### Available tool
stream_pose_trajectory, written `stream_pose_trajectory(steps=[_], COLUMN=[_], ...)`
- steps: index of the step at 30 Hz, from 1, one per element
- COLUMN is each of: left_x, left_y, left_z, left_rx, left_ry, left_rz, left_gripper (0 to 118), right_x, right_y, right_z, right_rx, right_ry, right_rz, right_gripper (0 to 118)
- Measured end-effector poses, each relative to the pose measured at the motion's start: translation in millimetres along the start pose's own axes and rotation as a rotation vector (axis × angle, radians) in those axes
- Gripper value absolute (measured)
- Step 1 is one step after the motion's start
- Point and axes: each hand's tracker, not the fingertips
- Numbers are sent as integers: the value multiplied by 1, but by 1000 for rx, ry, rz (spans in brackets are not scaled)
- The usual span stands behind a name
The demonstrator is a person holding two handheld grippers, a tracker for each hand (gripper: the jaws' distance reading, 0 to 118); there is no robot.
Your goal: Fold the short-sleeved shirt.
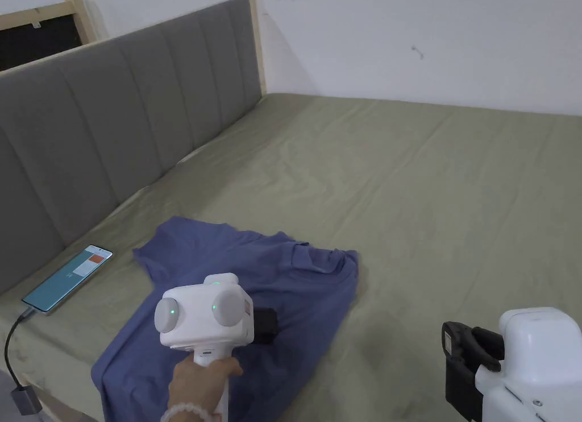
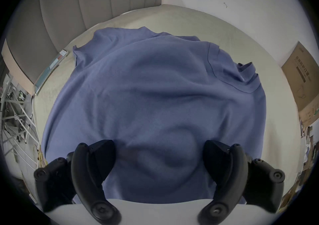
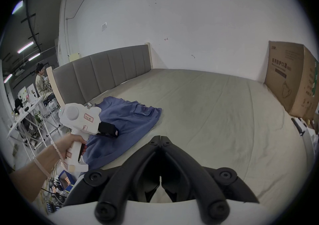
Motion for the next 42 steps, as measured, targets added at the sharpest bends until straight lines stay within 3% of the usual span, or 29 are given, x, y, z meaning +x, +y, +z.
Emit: stream_pose_trajectory(steps=[2, 4, 6, 7, 8, 9, 14, 23, 32, 38, 42], left_x=[2, -4, -9, -15, -16, -20, -26, -29, 60, 141, 196], left_y=[4, 6, 6, 7, 7, 6, 17, 40, 84, 90, 58], left_z=[6, 9, 13, 11, 10, 9, 17, 102, 223, 290, 322], left_rx=[4, 40, 61, 53, 50, 43, 1, 142, 368, 460, 441], left_ry=[35, 28, 25, 31, 57, 52, 0, -126, -359, -637, -817], left_rz=[28, 84, 123, 117, 113, 112, 162, 194, -40, -219, -336], left_gripper=[82, 48, 44, 32, 12, 4, 4, 3, 3, 3, 3], right_x=[3, 3, 5, 7, 8, 11, 20, 53, 93, 119, 135], right_y=[-2, -3, -4, -4, -4, -4, -3, 5, 7, 6, 3], right_z=[-1, -1, 0, 0, 0, 1, 7, 25, 57, 87, 107], right_rx=[-9, -17, -21, -23, -23, -19, -13, 39, 101, 149, 185], right_ry=[7, 3, -4, -6, -7, -4, -12, -61, -170, -264, -329], right_rz=[-19, -25, -25, -28, -34, -47, -82, -182, -279, -324, -373], right_gripper=[0, 0, 0, 0, 0, 0, 0, 0, 0, 0, 0])
